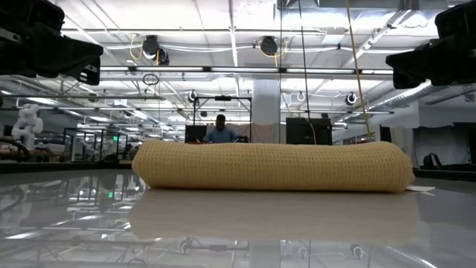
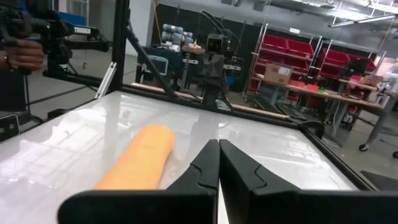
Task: Roll towel into tight, uniform cylinder
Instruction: Return to Home Position
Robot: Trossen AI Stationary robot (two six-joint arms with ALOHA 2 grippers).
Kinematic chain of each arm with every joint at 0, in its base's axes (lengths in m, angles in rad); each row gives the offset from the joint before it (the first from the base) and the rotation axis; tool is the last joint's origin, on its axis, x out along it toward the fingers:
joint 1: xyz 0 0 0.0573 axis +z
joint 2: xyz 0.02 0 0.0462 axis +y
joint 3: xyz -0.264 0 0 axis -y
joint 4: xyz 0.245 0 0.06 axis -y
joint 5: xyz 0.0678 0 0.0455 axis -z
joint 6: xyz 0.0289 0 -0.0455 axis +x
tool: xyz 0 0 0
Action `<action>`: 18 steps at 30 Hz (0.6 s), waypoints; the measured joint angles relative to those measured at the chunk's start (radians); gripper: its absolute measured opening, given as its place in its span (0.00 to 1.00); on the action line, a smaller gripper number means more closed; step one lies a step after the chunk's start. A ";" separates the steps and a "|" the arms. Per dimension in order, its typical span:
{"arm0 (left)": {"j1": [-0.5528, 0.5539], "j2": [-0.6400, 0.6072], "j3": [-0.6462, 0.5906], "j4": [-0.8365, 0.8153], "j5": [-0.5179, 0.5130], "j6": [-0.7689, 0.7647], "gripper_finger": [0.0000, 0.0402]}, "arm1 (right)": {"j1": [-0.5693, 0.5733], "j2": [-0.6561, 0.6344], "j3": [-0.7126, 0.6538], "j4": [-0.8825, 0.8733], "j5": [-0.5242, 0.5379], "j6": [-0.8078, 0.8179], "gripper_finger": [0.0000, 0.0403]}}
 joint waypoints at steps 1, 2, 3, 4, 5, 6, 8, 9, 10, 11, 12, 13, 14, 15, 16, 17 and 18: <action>0.001 0.000 0.000 0.000 0.000 -0.001 0.01 | 0.000 0.000 0.000 0.000 0.000 0.002 0.00; 0.001 0.000 0.000 0.000 0.000 -0.002 0.01 | 0.000 0.000 0.000 0.000 -0.001 -0.001 0.00; 0.001 0.000 0.000 0.000 0.000 -0.002 0.01 | 0.000 0.000 0.000 0.000 -0.001 -0.008 0.00; 0.001 0.000 0.000 0.000 -0.001 0.002 0.01 | 0.000 0.000 0.000 0.000 0.000 -0.015 0.00; 0.001 0.000 0.000 -0.001 -0.011 0.010 0.01 | 0.000 0.000 0.000 0.000 0.000 -0.025 0.00; 0.003 0.000 0.000 -0.002 -0.028 0.022 0.01 | -0.001 0.000 0.000 0.000 0.002 -0.038 0.00; 0.011 0.000 0.000 -0.001 -0.054 0.038 0.01 | -0.008 0.000 0.000 0.002 0.015 -0.055 0.00; 0.020 0.000 0.000 0.000 -0.056 0.047 0.01 | -0.014 0.000 0.000 0.003 0.021 -0.056 0.00; 0.029 0.000 0.000 -0.001 -0.056 0.052 0.01 | -0.021 0.000 0.000 0.003 0.021 -0.056 0.00; 0.038 0.000 0.000 -0.001 -0.057 0.056 0.01 | -0.027 0.000 0.000 0.003 0.020 -0.056 0.00; 0.049 0.000 0.000 -0.001 -0.057 0.058 0.01 | -0.033 0.000 0.000 0.003 0.020 -0.052 0.00; 0.060 0.000 0.000 -0.001 -0.057 0.057 0.01 | -0.037 0.000 0.000 0.003 0.020 -0.046 0.00; 0.069 0.000 0.000 -0.001 -0.055 0.057 0.01 | -0.040 0.000 0.000 0.003 0.020 -0.038 0.00; 0.078 0.000 0.000 -0.001 -0.051 0.056 0.01 | -0.043 0.000 0.000 0.002 0.020 -0.033 0.00; 0.085 0.000 0.000 -0.001 -0.044 0.055 0.01 | -0.046 0.000 0.000 0.002 0.019 -0.031 0.00; 0.090 0.000 0.000 -0.002 -0.042 0.052 0.01 | -0.048 0.000 0.000 0.002 0.020 -0.031 0.00; 0.095 0.000 0.000 -0.002 -0.042 0.051 0.01 | -0.051 0.000 0.000 0.002 0.019 -0.031 0.00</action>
